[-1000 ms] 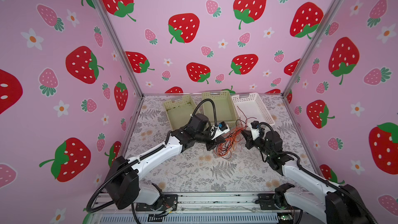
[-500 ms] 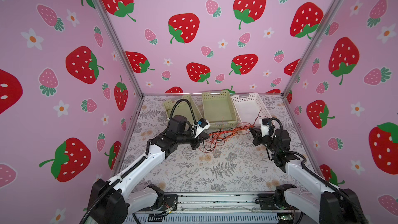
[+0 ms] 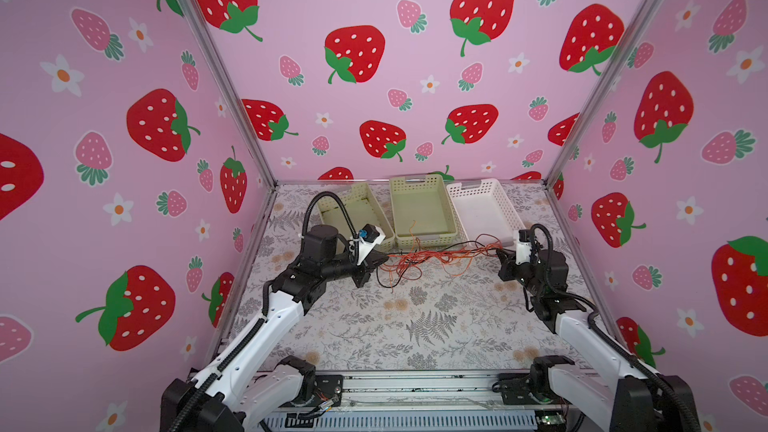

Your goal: Untangle the cables

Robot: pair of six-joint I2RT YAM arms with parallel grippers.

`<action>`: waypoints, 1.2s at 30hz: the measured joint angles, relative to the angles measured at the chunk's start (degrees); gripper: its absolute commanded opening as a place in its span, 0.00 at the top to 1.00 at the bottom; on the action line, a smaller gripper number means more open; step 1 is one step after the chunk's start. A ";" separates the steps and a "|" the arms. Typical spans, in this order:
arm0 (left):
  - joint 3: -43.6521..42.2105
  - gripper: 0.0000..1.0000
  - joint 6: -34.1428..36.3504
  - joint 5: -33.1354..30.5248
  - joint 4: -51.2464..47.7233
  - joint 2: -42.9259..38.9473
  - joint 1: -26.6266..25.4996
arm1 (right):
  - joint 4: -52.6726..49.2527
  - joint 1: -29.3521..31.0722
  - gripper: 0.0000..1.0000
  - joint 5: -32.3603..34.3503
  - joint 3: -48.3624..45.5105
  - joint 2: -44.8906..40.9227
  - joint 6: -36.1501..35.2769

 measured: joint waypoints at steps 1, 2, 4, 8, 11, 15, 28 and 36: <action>0.00 1.00 -0.04 0.04 -0.11 -0.44 0.44 | -0.37 -0.31 1.00 0.96 -0.09 -0.13 -0.48; 0.00 1.00 -0.02 0.07 -0.33 -0.83 0.83 | -0.72 -0.59 1.00 1.77 -0.11 -0.15 -0.90; 0.00 1.00 0.00 0.31 -0.92 -1.55 1.84 | -1.27 -0.90 1.00 3.58 -0.13 -0.13 -2.12; 0.00 1.00 0.24 0.50 -2.56 -2.40 3.21 | -2.08 -1.33 1.00 6.67 -0.13 0.33 -4.24; 0.00 1.00 0.81 0.81 -4.61 -2.21 3.56 | -2.47 -1.79 1.00 8.76 -0.26 0.63 -5.46; 0.04 1.00 1.33 1.99 -7.23 -0.57 3.48 | -3.06 -2.49 1.00 9.90 -0.37 0.59 -6.97; 0.00 1.00 1.29 -1.42 -8.63 7.04 -7.02 | -6.58 5.90 1.00 5.38 1.18 -0.90 -13.94; 0.00 0.56 1.36 -4.07 -9.09 12.35 -11.45 | -7.54 17.05 0.97 0.07 2.82 3.56 -17.79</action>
